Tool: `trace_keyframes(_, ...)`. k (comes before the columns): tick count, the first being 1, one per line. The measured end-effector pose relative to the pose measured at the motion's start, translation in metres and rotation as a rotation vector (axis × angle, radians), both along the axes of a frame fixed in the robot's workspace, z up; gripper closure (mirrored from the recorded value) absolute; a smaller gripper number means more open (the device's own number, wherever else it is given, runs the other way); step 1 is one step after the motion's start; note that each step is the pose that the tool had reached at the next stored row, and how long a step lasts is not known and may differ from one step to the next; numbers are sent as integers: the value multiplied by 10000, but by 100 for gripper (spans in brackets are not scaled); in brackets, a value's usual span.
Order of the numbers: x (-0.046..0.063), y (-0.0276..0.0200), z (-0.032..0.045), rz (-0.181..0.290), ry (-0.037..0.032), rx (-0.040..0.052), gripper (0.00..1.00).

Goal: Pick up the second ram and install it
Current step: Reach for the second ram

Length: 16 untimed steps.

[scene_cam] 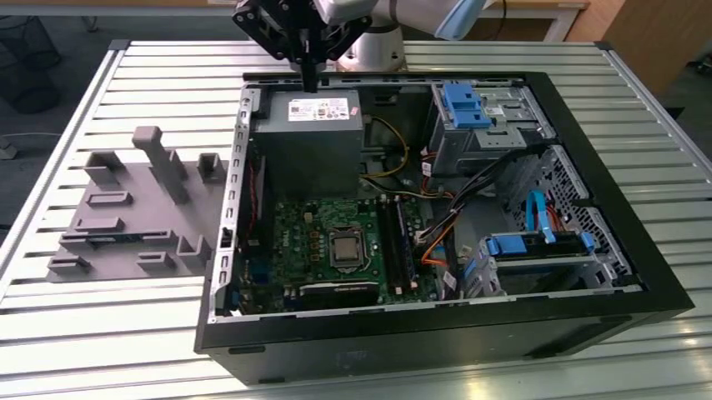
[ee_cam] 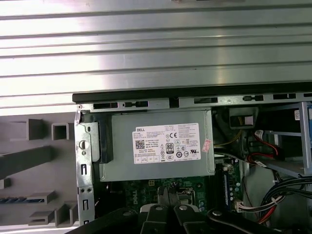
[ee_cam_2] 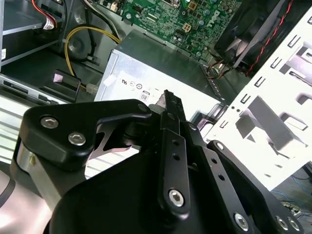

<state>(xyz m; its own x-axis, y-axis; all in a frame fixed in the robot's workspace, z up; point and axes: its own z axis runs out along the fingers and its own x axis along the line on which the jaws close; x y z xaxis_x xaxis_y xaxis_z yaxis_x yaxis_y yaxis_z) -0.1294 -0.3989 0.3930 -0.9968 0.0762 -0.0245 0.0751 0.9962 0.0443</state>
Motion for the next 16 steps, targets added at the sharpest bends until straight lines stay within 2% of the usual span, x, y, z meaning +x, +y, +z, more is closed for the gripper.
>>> trace_keyframes(16, -57, 0, -1, 0, 0, 0, 89)
